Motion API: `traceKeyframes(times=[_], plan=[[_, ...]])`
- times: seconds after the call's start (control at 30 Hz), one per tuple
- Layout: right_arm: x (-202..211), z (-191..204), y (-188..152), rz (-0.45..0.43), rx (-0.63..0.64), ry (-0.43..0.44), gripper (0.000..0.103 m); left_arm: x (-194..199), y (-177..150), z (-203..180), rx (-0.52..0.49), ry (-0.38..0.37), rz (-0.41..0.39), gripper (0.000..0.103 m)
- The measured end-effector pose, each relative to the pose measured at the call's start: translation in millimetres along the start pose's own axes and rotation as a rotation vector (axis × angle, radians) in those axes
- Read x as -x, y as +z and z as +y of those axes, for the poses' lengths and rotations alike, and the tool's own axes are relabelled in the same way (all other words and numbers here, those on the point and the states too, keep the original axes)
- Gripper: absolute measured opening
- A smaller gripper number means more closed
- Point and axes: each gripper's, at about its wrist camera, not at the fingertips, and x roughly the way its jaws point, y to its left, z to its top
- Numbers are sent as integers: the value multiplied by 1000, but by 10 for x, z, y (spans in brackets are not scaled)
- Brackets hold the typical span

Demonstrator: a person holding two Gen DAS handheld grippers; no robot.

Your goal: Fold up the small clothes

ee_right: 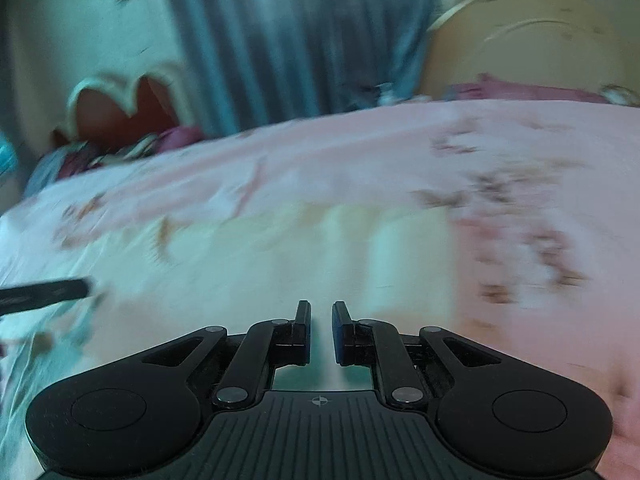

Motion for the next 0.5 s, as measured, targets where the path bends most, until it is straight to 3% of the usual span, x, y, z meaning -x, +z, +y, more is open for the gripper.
traceKeyframes(times=[0.07, 0.13, 0.17, 0.3, 0.5], plan=[[-96, -176, 17, -14, -17, -93, 12, -43, -48, 82, 8, 25, 7, 36], [-176, -583, 117, -23, -143, -165, 0, -37, -40, 97, -13, 44, 14, 36], [-232, -715, 186, -23, -160, -179, 0, -38, -37, 58, -46, 61, 18, 36], [-422, -844, 402, -10, -144, -181, 0, -64, -25, 2, -57, 76, 11, 36], [-355, -780, 376, 48, -49, -185, 0, -74, 5, 13, -54, 80, 16, 36]])
